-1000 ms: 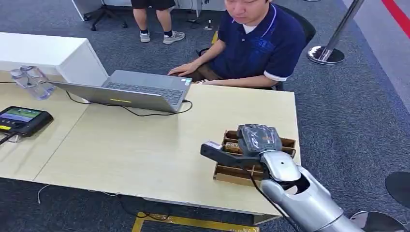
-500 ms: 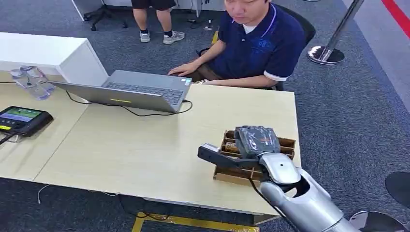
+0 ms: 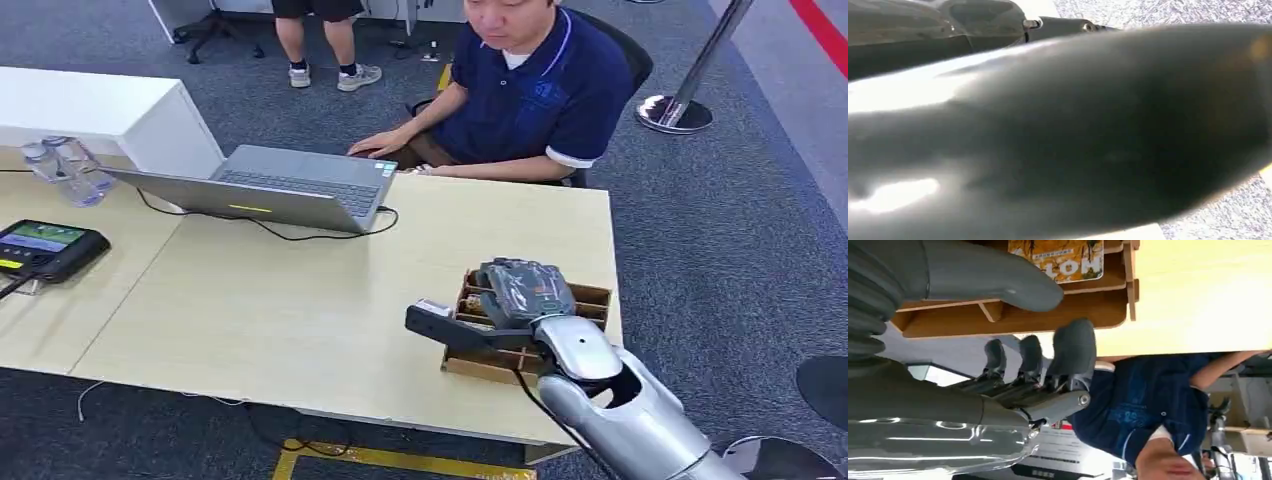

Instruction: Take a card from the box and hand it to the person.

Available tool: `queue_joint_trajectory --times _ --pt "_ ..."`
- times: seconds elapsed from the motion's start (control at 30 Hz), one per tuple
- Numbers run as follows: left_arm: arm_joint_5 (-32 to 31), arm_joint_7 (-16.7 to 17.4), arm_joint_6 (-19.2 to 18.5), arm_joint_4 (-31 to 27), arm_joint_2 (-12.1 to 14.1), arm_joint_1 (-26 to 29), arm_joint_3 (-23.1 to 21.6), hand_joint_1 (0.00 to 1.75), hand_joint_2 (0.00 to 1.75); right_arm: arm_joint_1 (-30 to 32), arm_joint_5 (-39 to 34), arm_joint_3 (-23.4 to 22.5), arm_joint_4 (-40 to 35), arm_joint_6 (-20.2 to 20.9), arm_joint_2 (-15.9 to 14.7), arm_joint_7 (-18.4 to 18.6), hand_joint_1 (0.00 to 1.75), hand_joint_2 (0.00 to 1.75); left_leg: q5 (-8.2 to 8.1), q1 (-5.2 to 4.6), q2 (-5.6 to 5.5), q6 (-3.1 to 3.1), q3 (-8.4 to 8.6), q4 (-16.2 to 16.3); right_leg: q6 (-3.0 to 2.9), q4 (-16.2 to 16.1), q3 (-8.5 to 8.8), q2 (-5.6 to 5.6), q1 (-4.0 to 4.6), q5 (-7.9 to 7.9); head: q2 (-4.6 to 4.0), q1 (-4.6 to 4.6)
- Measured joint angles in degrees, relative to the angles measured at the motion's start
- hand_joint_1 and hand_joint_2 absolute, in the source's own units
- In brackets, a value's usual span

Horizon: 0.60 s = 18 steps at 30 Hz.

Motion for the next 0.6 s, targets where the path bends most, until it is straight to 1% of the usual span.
queue_joint_trajectory --times 0.07,0.1,0.13,0.17,0.23,0.27,0.33,0.37,0.6 --pt "0.0 0.0 0.0 0.0 0.0 0.0 0.0 0.0 0.0 0.0 -0.2 0.1 0.0 0.2 0.0 -0.1 0.98 1.75 0.0 0.0 0.0 0.0 0.0 0.0 0.0 0.0 0.0 0.0 0.0 0.0 0.0 0.0" --pt "0.0 0.0 0.0 0.0 0.0 0.0 0.0 0.0 0.0 -0.1 -0.2 0.3 0.0 0.4 0.0 -0.1 0.94 1.75 0.0 0.0 0.0 0.0 0.0 0.0 0.0 0.0 0.0 0.0 0.0 0.0 0.0 0.0" --pt "0.0 0.0 0.0 0.0 0.0 0.0 0.0 0.0 0.0 -0.1 -0.3 0.4 0.0 0.4 0.0 -0.2 0.94 1.75 0.0 0.0 0.0 0.0 0.0 0.0 0.0 0.0 0.0 0.0 0.0 0.0 0.0 0.0" --pt "0.0 0.0 0.0 0.0 0.0 0.0 0.0 0.0 0.0 -0.1 -0.3 0.7 0.0 0.6 0.0 -0.2 0.99 1.75 0.0 0.0 0.0 0.0 0.0 0.0 0.0 0.0 0.0 0.0 0.0 0.0 0.0 -0.02" --pt "-0.1 0.0 0.0 0.0 0.0 0.0 0.0 0.0 0.0 -0.1 -0.6 0.9 0.0 0.7 0.0 -0.4 1.01 1.75 0.0 0.0 0.0 0.0 -0.01 0.0 0.0 0.0 0.0 0.0 0.0 0.0 0.0 0.0" --pt "-0.1 -0.1 0.0 0.0 0.0 0.0 0.0 0.0 0.0 -0.1 -0.7 1.0 0.0 0.8 0.0 -0.4 1.05 1.75 0.0 0.0 0.0 0.0 -0.01 0.0 0.0 0.0 0.0 0.0 0.0 0.0 0.0 0.0" --pt "-0.3 -0.1 0.0 0.0 0.0 0.0 -0.1 0.0 0.0 -0.2 -1.1 1.1 0.0 0.9 0.0 -0.4 1.03 1.75 0.0 0.0 0.0 0.0 -0.01 0.0 0.0 0.0 0.0 0.0 0.0 0.0 0.0 0.0" --pt "-0.3 -0.1 0.0 0.0 0.0 0.0 -0.1 0.0 0.0 -0.2 -1.2 1.2 0.0 0.9 0.0 -0.4 1.06 1.75 0.0 0.0 0.0 0.0 -0.01 0.0 0.0 0.0 0.0 0.0 0.0 0.0 0.0 0.0" --pt "-0.5 -0.2 0.0 0.0 0.0 0.0 -0.5 0.0 0.0 -0.2 -1.7 1.7 0.0 1.0 0.0 -0.4 1.08 1.75 0.0 0.0 0.0 0.0 -0.01 0.0 0.0 0.0 0.0 0.0 0.0 0.0 0.0 0.0"
